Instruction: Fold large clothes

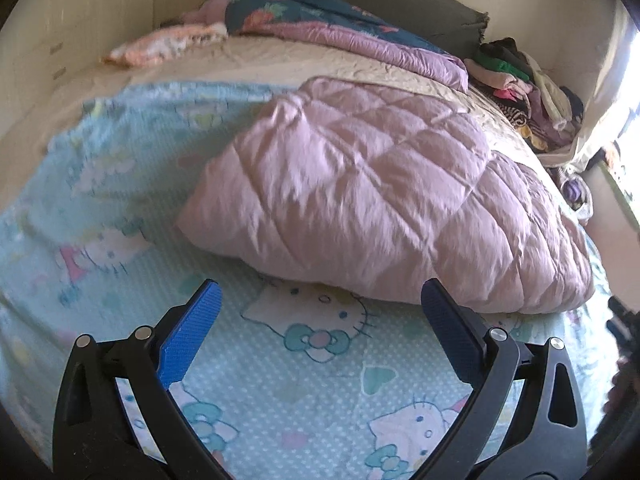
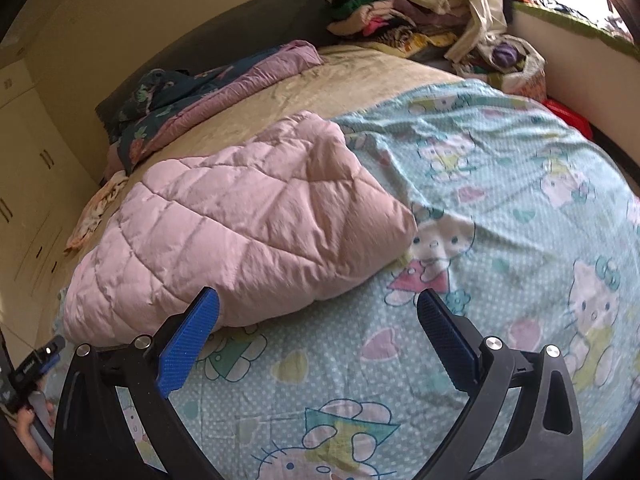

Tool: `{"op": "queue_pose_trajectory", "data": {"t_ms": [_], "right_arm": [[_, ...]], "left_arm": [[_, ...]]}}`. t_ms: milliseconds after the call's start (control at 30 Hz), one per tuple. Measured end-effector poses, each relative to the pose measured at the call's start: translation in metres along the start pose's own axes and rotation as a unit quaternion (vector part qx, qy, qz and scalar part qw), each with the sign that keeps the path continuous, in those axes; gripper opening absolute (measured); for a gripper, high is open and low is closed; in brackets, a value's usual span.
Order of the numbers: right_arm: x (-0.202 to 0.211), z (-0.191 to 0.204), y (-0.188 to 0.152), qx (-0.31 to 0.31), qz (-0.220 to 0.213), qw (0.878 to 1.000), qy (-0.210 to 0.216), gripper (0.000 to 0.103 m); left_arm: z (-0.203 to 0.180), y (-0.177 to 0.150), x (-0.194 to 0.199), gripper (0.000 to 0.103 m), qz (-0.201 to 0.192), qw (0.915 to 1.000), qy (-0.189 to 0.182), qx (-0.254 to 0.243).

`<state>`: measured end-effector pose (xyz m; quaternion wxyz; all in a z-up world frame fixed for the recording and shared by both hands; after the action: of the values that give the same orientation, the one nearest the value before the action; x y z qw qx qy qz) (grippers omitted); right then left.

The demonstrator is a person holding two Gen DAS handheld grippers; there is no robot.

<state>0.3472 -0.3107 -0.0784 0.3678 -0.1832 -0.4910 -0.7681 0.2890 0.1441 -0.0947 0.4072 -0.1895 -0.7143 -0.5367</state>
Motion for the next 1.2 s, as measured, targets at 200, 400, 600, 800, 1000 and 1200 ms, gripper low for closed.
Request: {"op": "queue_pose_trajectory", "data": {"t_ms": [200,400,600,800,1000,1200], "right_arm": [[-0.015,-0.006,-0.003,-0.02,0.013,1.0,-0.001,0.099],[-0.034,-0.015,0.001,-0.063,0.023,0.998,0.008,0.099],[-0.067,-0.025,0.002,-0.127,0.033,0.991,0.036,0.099],[-0.09,-0.026,0.009,-0.152,0.025,0.986,0.062,0.099],[-0.112,-0.029,0.02,-0.164,0.016,0.983,0.079,0.099],[-0.126,-0.028,0.03,-0.154,-0.001,0.983,0.096,0.099]], "left_arm": [[0.001,-0.005,-0.017,0.093,0.041,0.9944,-0.059,0.077],[0.011,0.0,-0.041,0.093,0.066,0.9826,-0.082,0.154],[0.014,0.008,-0.07,0.093,0.084,0.9704,-0.103,0.201],[0.008,0.019,-0.09,0.095,0.087,0.9621,-0.125,0.226],[0.004,0.026,-0.106,0.095,0.08,0.9607,-0.133,0.23],[0.001,0.035,-0.117,0.095,0.066,0.9618,-0.137,0.227]]}}
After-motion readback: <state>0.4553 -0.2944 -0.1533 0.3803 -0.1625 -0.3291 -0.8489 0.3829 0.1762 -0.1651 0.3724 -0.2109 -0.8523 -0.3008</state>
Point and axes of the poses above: each gripper's, at about its wrist camera, not at the fingertips, and x roughly against the way its jaws point, z to its left, y to its top, the point moved 8 cm from there along -x, roughly the way its jaws point, and after that the axes turned 9 degrees about y, right-handed, at the moved point
